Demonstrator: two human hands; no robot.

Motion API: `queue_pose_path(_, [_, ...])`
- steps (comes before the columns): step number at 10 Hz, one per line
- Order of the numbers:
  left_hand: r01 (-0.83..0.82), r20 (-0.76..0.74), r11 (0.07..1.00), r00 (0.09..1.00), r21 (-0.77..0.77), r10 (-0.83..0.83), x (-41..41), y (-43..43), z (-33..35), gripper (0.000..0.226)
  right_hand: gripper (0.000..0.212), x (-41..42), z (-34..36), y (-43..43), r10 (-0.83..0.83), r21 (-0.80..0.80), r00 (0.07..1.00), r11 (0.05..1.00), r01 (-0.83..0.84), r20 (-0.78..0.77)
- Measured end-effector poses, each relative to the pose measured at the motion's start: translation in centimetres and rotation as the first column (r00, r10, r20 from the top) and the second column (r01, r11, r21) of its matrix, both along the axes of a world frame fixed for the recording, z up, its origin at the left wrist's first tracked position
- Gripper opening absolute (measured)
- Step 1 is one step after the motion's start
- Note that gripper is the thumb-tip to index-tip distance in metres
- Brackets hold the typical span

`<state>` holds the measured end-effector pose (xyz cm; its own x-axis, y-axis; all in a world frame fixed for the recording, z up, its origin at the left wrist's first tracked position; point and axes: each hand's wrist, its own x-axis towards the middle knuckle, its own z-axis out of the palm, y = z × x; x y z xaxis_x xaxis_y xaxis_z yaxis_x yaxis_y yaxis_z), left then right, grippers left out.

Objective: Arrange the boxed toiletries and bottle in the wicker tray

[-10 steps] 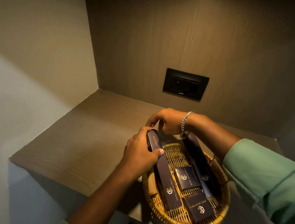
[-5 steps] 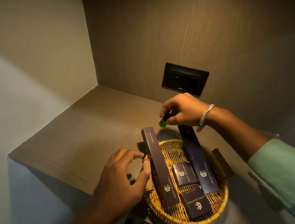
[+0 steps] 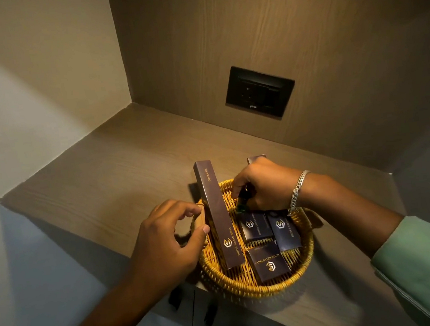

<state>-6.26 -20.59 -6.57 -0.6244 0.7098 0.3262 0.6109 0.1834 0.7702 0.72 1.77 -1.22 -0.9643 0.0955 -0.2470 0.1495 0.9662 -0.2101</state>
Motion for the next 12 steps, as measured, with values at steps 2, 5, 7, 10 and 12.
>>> queue_pose_path(2, [-0.053, 0.01, 0.999, 0.999, -0.01, 0.053, 0.9, 0.0, -0.1, 0.027, 0.055, 0.9, 0.3, -0.2, -0.035, -0.028, 0.999, 0.999, 0.034, -0.042])
queue_pose_path(5, [-0.029, 0.102, 0.999, 0.994, -0.021, 0.031, 0.9, -0.2, 0.0, 0.043, 0.017, 10.5, -1.1, 1.2, -0.602, -0.28, 0.705, 0.798, 0.533, -0.374])
queue_pose_path(7, [0.038, 0.128, 0.998, 0.991, -0.047, -0.031, -1.9, 0.3, 0.4, 0.042, 0.017, 10.9, -3.7, -1.3, -0.765, -0.496, 0.461, 0.643, 0.584, -0.449])
queue_pose_path(10, [0.25, 0.216, 0.959, 0.952, -0.132, -0.218, -11.4, 4.4, 2.0, 0.039, 0.016, 5.7, -4.8, -3.8, -0.87, -0.588, 0.184, 0.45, 0.671, -0.457])
queue_pose_path(12, [0.291, 0.133, 0.943, 0.953, -0.159, -0.272, -13.8, 6.3, 2.4, 0.042, 0.006, 3.1, -4.0, -5.2, -0.904, -0.605, 0.045, 0.321, 0.729, -0.426])
